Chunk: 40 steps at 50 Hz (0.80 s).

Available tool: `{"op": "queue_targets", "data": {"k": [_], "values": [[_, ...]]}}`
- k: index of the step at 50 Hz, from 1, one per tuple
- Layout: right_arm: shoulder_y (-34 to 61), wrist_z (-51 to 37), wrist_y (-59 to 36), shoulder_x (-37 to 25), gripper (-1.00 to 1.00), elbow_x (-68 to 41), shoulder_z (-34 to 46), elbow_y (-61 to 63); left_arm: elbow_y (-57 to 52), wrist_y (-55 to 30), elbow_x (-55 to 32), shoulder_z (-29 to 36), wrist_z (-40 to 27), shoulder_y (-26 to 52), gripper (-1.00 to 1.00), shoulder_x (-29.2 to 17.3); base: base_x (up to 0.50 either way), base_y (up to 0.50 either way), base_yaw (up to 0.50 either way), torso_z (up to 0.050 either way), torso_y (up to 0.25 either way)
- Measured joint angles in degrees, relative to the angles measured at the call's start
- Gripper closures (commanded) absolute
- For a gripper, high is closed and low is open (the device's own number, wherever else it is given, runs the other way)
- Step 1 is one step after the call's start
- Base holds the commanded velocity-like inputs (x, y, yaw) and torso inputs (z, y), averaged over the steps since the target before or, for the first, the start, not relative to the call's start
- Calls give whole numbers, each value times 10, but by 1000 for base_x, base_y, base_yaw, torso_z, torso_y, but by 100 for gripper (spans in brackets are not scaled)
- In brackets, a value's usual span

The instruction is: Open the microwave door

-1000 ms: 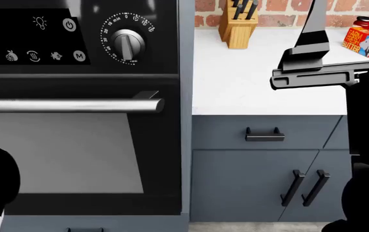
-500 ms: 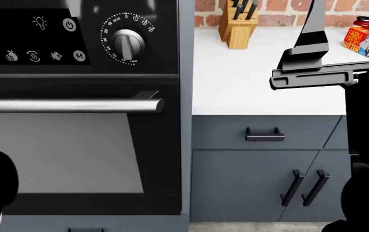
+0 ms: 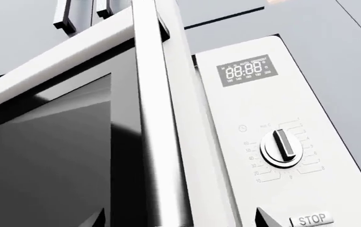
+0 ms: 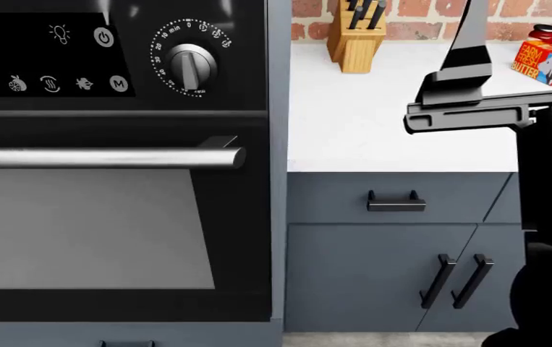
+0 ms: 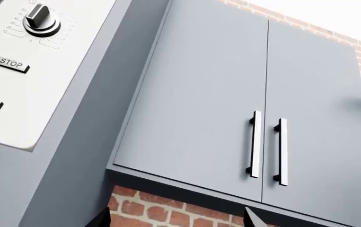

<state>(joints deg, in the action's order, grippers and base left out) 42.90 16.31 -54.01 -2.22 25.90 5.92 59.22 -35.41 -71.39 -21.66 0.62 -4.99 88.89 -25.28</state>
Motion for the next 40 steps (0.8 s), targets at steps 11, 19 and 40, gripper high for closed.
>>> {"op": "queue_targets", "data": {"k": [11,19,40], "values": [[3,1,-4,0,-100,5,5,1,-18,-20,-7,-11,0,25,-100,-12,0,0,0,0,0],[2,7,-2,4,-100,9,2,3,-53,-67,-29,-25,-1,65,-100,-1,0,0,0,0,0],[-3,28,9,18,-100,14,-21,7,-107,-149,-97,-19,-15,128,-100,87,0,0,0,0,0]]}}
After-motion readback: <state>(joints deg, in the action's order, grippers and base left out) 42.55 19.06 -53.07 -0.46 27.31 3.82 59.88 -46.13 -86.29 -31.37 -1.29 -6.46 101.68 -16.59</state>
